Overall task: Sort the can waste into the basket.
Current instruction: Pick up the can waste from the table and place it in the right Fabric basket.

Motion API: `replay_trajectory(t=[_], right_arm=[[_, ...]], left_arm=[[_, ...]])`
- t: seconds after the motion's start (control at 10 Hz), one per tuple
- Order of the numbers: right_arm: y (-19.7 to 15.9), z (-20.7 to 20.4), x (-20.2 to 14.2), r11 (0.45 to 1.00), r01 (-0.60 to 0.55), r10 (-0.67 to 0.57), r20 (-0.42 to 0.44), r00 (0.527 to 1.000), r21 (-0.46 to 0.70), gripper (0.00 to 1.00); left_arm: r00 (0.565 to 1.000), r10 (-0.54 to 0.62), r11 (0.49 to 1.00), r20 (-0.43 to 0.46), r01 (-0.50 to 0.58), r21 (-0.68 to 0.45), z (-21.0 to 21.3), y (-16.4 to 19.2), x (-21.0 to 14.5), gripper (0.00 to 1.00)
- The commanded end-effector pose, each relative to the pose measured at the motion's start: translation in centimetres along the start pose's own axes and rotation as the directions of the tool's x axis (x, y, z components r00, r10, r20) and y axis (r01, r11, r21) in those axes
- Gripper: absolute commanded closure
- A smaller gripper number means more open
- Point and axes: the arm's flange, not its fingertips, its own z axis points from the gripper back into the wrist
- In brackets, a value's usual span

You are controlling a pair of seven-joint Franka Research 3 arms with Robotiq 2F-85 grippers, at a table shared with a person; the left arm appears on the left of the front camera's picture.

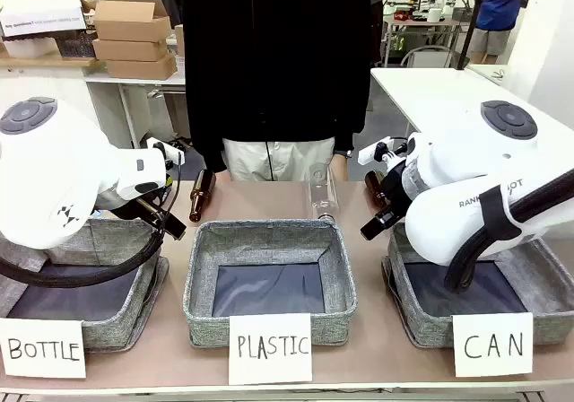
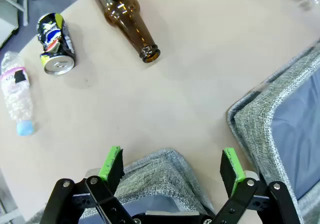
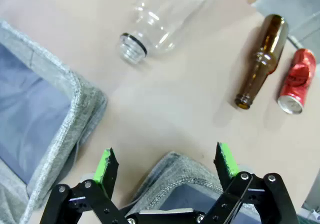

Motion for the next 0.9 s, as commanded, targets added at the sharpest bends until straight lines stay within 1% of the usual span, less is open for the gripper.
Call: replay_trajectory(t=[0.0,0.8], right_arm=[[0.00,0.00,0.00,1.000,0.000,0.000,0.000,1.000,0.000,0.00],[0.00,0.00,0.00,1.000,0.000,0.000,0.000,1.000,0.000,0.00]], left_arm=[[1.000,0.000,1.000,0.000,0.000,0.000,0.00,0.00,0.00,0.00],[1.000,0.000,1.000,0.000,0.000,0.000,0.00,0.00,0.00,0.00]])
